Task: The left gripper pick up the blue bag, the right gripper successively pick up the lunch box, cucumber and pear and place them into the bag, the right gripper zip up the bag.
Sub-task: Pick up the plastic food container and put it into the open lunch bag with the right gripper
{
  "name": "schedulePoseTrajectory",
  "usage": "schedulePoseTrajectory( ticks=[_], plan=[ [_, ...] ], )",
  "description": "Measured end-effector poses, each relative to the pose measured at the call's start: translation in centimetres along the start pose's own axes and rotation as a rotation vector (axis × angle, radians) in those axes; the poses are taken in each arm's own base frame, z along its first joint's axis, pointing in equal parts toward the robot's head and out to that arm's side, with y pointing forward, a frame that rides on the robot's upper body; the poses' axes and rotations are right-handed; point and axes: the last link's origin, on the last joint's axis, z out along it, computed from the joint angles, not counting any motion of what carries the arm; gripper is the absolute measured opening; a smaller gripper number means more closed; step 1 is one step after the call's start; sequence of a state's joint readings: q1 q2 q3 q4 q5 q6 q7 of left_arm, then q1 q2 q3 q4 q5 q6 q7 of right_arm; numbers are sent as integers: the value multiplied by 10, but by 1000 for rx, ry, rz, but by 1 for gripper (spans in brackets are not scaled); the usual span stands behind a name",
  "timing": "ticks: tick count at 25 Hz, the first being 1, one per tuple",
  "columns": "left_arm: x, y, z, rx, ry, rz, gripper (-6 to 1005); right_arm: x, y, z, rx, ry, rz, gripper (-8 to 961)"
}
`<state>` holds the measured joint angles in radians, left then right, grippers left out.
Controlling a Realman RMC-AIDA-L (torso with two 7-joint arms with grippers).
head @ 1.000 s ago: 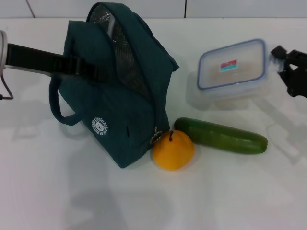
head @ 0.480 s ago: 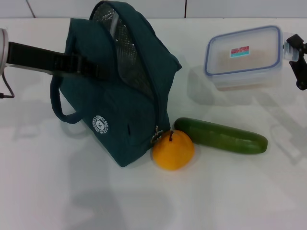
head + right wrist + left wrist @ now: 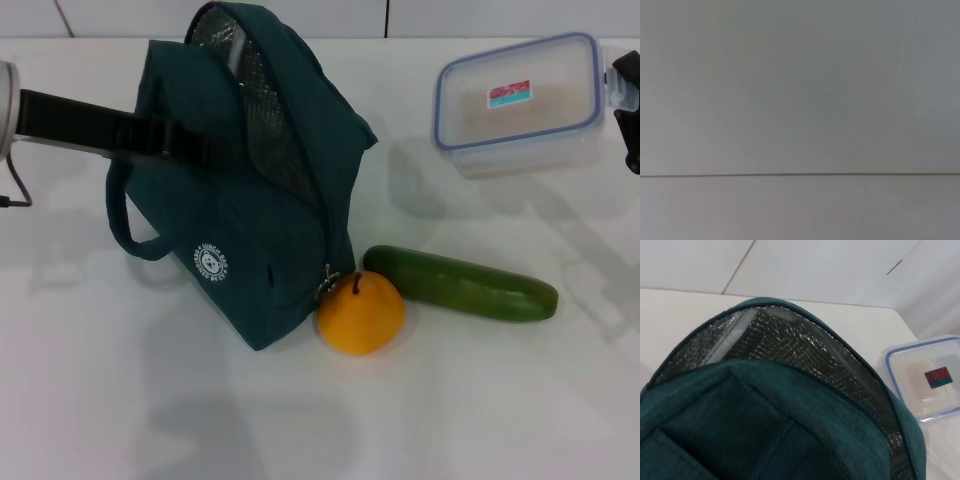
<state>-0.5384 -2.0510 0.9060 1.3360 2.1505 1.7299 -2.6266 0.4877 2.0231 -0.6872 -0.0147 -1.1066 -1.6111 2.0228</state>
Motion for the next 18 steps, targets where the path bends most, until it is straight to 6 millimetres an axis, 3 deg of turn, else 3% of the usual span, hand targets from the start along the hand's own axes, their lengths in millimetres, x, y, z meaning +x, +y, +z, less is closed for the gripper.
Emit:
schedulePoseTrajectory(
  ticks=[18],
  plan=[
    [0,2,4,-6,-19,10,38,0,-15,-18,90,-57,19,95]
  ],
)
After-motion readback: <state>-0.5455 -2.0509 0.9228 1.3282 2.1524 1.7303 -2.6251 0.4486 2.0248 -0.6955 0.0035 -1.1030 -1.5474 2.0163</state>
